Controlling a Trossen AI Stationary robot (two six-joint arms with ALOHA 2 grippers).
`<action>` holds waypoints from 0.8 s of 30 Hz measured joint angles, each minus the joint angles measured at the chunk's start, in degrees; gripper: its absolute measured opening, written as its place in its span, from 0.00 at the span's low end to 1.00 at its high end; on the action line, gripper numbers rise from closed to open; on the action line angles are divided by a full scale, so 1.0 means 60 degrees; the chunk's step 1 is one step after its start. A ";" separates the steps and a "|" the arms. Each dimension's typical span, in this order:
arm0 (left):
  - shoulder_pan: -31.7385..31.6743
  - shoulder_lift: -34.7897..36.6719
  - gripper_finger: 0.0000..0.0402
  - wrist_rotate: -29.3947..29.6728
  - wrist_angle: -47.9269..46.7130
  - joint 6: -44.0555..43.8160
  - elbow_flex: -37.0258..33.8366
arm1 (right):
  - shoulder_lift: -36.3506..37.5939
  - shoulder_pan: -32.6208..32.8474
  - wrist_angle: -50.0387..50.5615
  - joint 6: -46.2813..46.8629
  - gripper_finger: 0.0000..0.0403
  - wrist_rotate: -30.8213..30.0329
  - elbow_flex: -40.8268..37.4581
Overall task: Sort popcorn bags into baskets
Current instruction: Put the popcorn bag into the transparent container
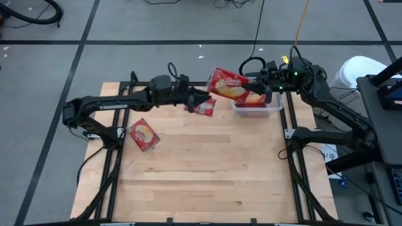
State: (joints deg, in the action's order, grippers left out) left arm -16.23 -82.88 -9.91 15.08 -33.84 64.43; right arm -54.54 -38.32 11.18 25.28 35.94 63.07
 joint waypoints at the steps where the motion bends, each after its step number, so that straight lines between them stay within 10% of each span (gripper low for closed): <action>1: -0.0057 0.0166 0.47 0.0008 -0.0490 -0.0052 0.0025 | 0.0029 -0.0170 0.0100 0.0012 0.03 0.0171 0.0000; 16: -0.0874 0.1398 0.38 0.0000 -0.5573 0.0331 0.0032 | -0.0178 -0.2538 0.0188 0.1125 0.02 0.2581 0.0193; 24: -0.0874 0.1193 0.37 -0.0041 -0.5449 0.0486 0.0032 | -0.1467 -0.3070 0.2518 -0.0317 0.02 0.3316 0.2841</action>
State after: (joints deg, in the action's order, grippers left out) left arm -21.48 -75.72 -10.16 -17.61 -30.93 64.62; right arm -63.34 -56.74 26.28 23.38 55.83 80.11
